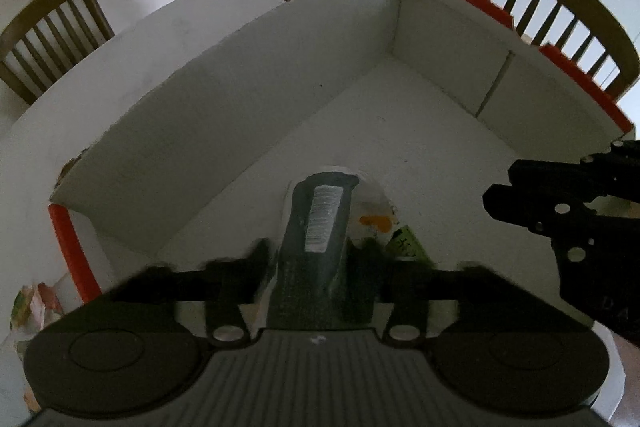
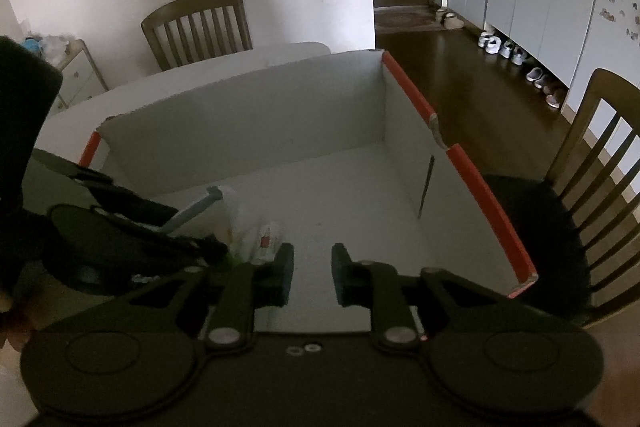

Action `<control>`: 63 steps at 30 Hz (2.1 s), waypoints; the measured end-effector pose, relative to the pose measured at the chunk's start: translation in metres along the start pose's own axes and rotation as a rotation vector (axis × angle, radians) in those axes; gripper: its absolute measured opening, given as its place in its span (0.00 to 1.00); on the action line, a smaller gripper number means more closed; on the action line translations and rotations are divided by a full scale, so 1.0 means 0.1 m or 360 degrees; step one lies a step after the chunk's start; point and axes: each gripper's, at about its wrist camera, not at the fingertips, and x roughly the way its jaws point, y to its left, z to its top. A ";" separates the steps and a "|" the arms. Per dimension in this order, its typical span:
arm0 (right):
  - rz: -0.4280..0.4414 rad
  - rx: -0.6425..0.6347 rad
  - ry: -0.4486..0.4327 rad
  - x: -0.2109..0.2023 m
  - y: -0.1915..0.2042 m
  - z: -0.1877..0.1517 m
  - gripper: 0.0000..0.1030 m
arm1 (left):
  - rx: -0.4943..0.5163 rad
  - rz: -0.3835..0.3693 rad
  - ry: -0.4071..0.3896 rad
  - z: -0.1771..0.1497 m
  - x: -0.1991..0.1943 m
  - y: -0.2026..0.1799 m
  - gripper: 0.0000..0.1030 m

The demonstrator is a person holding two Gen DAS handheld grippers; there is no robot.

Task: Organize objects
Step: 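Lower both items into the shoebox and open both grippers, then move both grippers back over the table toward the remaining items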

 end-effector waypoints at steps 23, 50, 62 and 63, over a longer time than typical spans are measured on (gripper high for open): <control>0.0084 -0.0092 -0.0135 -0.62 0.34 -0.04 0.47 | -0.0118 -0.0052 -0.0284 -0.31 -0.87 0.18 0.68; 0.0056 -0.0097 -0.0255 -1.08 1.63 -0.42 0.96 | -0.0196 -0.0138 -0.0517 -1.42 -1.84 1.01 0.76; 0.0047 -0.0092 -0.0247 -1.09 2.14 -0.57 0.98 | -0.0245 -0.0147 -0.0555 -1.85 -1.99 1.41 0.91; 0.0049 -0.0092 -0.0245 -1.08 2.18 -0.59 0.98 | -0.0247 -0.0150 -0.0563 -1.89 -2.00 1.44 0.93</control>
